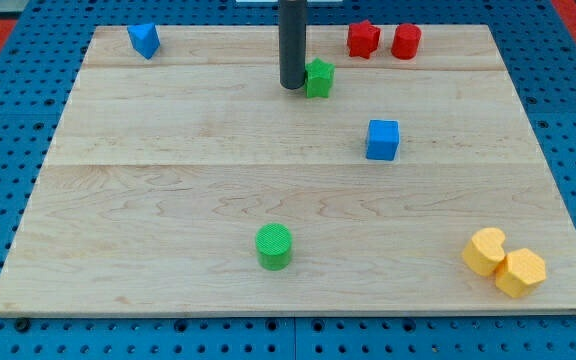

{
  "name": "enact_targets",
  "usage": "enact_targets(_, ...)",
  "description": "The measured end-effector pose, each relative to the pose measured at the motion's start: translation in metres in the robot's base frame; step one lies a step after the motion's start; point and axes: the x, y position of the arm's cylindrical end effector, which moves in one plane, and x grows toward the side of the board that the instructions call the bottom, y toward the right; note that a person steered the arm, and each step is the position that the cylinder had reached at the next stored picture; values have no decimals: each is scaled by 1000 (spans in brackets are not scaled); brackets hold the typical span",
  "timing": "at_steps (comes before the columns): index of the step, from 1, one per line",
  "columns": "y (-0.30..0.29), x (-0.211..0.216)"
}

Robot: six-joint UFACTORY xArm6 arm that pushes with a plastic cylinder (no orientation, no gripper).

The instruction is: Push the red circle to the center

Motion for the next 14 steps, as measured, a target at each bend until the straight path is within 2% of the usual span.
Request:
enact_targets(1,-1,-1)
enact_targets(2,-58,-2)
enact_targets(3,-111,-41)
enact_targets(4,-83,-69)
enact_targets(5,-37,-75)
enact_targets(6,-17,-110)
enact_targets(7,11,-112)
enact_targets(10,203,-106)
enact_targets(11,203,-73)
enact_targets(12,201,-75)
enact_targets(13,219,-113)
enact_targets(14,182,-103)
